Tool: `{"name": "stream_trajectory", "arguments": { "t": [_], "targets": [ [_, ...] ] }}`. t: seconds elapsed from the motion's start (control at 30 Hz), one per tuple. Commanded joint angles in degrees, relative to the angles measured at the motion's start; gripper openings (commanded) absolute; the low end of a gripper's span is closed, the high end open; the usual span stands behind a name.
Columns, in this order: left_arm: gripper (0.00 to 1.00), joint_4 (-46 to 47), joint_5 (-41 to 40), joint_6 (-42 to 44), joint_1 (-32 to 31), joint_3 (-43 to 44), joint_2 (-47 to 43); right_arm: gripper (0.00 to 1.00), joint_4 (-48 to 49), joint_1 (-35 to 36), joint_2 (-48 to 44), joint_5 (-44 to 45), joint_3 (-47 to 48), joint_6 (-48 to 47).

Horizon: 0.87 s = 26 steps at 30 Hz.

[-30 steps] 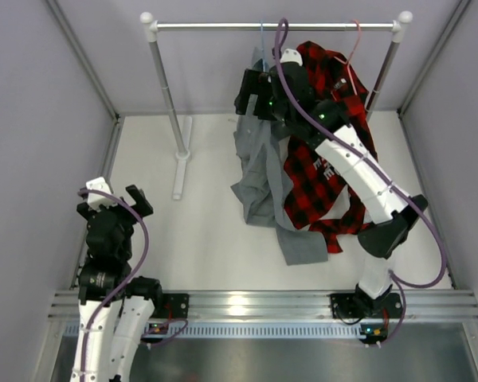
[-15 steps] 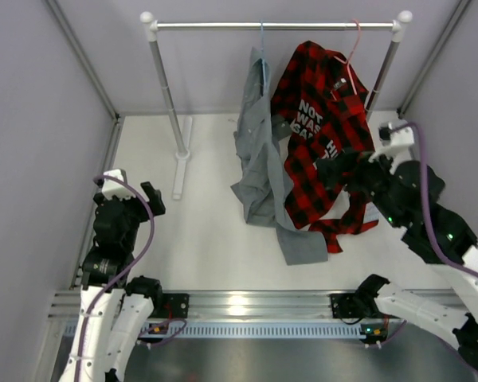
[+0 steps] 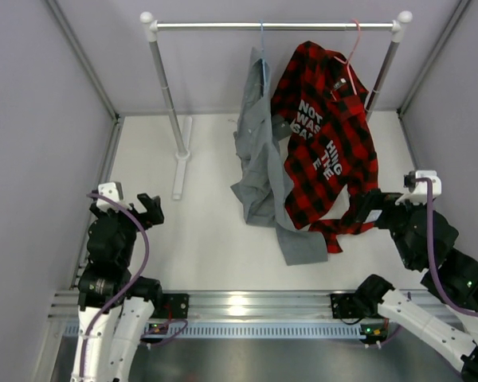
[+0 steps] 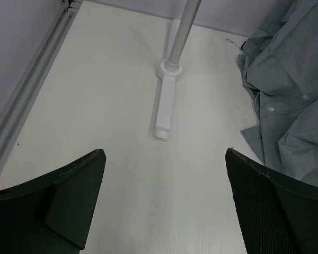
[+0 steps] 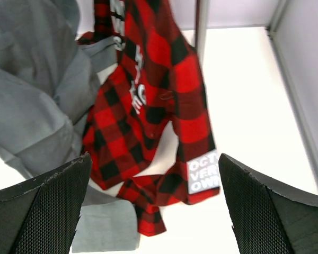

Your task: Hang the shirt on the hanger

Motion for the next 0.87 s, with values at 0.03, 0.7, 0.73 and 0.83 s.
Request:
{"name": "stream_trajectory", "arguments": {
  "t": [0.03, 0.7, 0.73, 0.83],
  "targets": [
    [0.98, 1.3, 3.4, -0.1, -0.1, -0.9, -0.9, 0.99, -3.7, 0.2, -1.7, 6.0, -0.3, 0.1],
    [0.98, 2.0, 3.2, 0.4, 0.0, -1.4, -1.6, 1.00, -3.8, 0.2, -3.7, 8.1, -4.1, 4.1],
    [0.98, 2.0, 3.2, 0.4, 0.0, -1.5, -1.6, 1.00, -3.8, 0.2, -3.7, 8.4, -4.0, 4.2],
    [0.98, 2.1, 3.5, 0.5, 0.0, -1.5, -1.6, 0.99, -3.8, 0.2, -3.2, 8.4, -4.0, 4.1]
  ]
}}
